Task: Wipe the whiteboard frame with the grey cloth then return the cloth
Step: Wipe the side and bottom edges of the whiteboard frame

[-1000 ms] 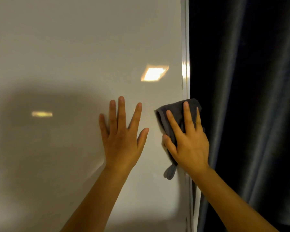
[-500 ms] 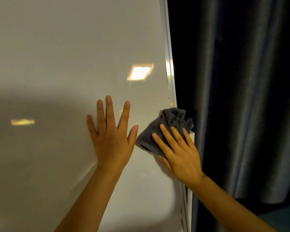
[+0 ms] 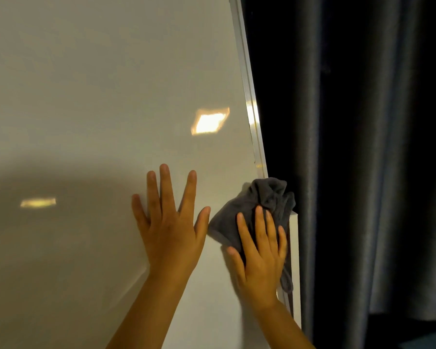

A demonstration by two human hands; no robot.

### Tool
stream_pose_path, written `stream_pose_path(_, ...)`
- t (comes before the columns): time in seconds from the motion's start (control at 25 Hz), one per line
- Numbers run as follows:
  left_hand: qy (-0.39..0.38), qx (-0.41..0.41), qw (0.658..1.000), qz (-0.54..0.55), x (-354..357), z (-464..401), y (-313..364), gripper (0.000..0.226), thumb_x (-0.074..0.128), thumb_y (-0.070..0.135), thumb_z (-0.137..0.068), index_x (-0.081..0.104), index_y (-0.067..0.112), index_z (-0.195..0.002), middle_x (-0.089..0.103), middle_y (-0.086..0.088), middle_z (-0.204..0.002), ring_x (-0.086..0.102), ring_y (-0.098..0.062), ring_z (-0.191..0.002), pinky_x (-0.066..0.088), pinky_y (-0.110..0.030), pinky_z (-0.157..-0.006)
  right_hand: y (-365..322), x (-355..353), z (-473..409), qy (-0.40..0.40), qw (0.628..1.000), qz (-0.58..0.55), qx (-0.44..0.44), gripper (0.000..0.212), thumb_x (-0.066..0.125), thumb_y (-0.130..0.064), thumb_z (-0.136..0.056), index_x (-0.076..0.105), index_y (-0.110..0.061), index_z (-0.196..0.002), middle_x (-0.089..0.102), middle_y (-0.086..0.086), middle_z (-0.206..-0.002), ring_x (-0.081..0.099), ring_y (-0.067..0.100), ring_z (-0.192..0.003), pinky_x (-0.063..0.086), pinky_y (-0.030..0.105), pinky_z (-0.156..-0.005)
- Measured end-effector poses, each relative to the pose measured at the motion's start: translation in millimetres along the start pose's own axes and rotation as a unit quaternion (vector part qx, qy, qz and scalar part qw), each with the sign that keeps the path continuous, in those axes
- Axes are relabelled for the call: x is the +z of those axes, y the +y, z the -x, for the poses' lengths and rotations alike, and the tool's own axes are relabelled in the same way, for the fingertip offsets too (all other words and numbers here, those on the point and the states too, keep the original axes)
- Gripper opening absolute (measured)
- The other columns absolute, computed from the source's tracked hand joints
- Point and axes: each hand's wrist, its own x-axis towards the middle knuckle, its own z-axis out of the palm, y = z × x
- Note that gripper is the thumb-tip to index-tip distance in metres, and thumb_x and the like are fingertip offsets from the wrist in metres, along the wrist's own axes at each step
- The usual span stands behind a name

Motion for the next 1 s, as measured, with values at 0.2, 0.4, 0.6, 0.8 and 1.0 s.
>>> stream_pose_path(0.2, 0.003, -0.002, 1.0, 0.006, 5, -1, -4, 0.068, 0.028, 0.059, -0.09, 0.017, 0.026, -0.149, 0.014, -0.017, -0.156, 0.001, -0.033, -0.143, 0.005, -0.055, -0.112, 21, -10, 2, -0.009, 0.991, -0.006, -0.131, 0.045, 0.028, -0.046, -0.096, 0.04, -0.022, -0.131, 0.05, 0.005, -0.136, 0.037, 0.019, -0.127, 0.026, 0.035, -0.105)
stream_pose_path(0.4, 0.002, -0.003, 1.0, 0.019, 4, -1, -1, 0.068, 0.027, 0.059, -0.089, 0.017, 0.027, -0.149, 0.012, -0.016, -0.157, 0.001, -0.033, -0.144, 0.004, -0.055, -0.111, 18, -11, -42, 0.04, 0.991, 0.024, -0.124, 0.049, 0.037, -0.054, -0.09, 0.042, -0.027, -0.13, 0.042, 0.001, -0.116, 0.042, 0.02, -0.106, 0.028, 0.039, -0.094)
stream_pose_path(0.6, 0.01, 0.0, 1.0, 0.016, 9, -3, -3, 0.069, 0.024, 0.06, -0.088, 0.018, 0.027, -0.148, 0.014, -0.016, -0.156, 0.005, -0.034, -0.144, 0.005, -0.055, -0.111, 9, -2, -54, -0.049, 0.995, 0.053, -0.075, 0.078, 0.031, -0.079, -0.073, 0.027, -0.038, -0.14, 0.009, 0.009, -0.155, 0.005, 0.033, -0.143, -0.001, 0.057, -0.113)
stream_pose_path(0.8, 0.006, -0.005, 1.0, 0.02, 17, -6, -10, 0.065, 0.027, 0.056, -0.092, 0.015, 0.027, -0.149, 0.011, -0.017, -0.157, 0.002, -0.034, -0.144, 0.004, -0.056, -0.112, 9, 6, -33, -0.101, 0.984, 0.057, -0.132, 0.085, 0.036, -0.081, -0.071, 0.023, -0.036, -0.142, 0.012, 0.005, -0.156, 0.009, 0.028, -0.143, 0.003, 0.058, -0.112)
stream_pose_path(1.0, -0.002, 0.002, 1.0, 0.0, 19, -9, -9, 0.063, 0.024, 0.056, -0.095, 0.014, 0.026, -0.149, 0.011, -0.019, -0.156, 0.005, -0.037, -0.144, 0.006, -0.056, -0.113, 29, 11, 27, -0.144, 0.972, 0.057, -0.178, 0.084, 0.038, -0.08, -0.071, 0.023, -0.037, -0.142, 0.004, 0.002, -0.157, 0.011, 0.029, -0.143, 0.0, 0.056, -0.113)
